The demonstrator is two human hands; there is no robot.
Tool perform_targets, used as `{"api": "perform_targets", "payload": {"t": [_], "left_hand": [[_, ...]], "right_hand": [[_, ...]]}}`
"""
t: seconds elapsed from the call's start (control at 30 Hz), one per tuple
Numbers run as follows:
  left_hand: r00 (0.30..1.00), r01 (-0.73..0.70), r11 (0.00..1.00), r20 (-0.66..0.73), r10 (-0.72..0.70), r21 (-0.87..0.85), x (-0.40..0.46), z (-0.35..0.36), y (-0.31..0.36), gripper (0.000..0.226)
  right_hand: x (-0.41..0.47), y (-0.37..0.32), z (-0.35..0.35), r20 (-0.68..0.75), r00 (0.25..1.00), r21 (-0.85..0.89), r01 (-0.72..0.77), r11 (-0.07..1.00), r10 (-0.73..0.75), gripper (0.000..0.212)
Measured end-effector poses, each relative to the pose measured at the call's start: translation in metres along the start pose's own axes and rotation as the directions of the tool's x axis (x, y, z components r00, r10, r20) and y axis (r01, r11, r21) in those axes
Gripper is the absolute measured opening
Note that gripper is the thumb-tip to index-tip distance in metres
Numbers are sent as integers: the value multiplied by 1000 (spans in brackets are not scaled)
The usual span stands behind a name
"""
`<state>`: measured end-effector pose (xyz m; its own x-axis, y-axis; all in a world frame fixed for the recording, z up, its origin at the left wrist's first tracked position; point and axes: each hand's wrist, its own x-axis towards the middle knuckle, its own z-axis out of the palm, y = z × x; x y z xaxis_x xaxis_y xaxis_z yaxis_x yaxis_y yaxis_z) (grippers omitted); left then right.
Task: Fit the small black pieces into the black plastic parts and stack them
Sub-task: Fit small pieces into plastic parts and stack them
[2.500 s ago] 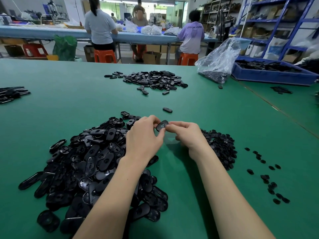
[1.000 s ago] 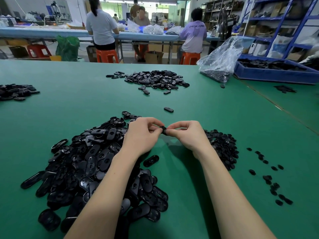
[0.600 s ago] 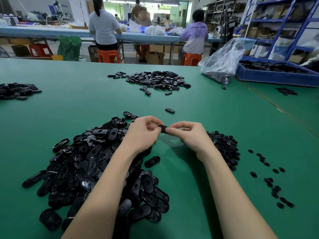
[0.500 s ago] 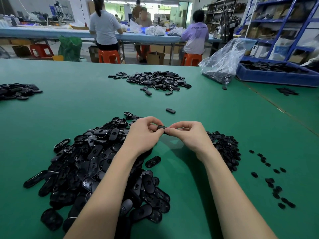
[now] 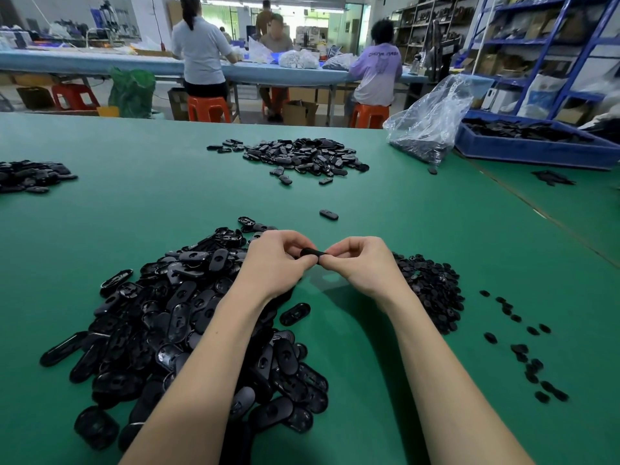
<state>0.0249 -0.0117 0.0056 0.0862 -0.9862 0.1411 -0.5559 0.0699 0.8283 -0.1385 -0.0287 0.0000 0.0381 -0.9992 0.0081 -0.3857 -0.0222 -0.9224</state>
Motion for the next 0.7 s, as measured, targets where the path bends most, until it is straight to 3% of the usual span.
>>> {"api": "perform_targets", "payload": {"t": [0.27, 0.7], "left_hand": [[999, 24, 995, 42, -20, -92, 1, -4, 1, 10], [999, 18, 1000, 40, -17, -15, 0, -1, 0, 9]], "right_hand": [[1, 0, -2, 5, 1000, 36, 8, 999, -8, 12], [-1, 2, 0, -9, 1000, 4, 26, 1000, -26, 13]]}}
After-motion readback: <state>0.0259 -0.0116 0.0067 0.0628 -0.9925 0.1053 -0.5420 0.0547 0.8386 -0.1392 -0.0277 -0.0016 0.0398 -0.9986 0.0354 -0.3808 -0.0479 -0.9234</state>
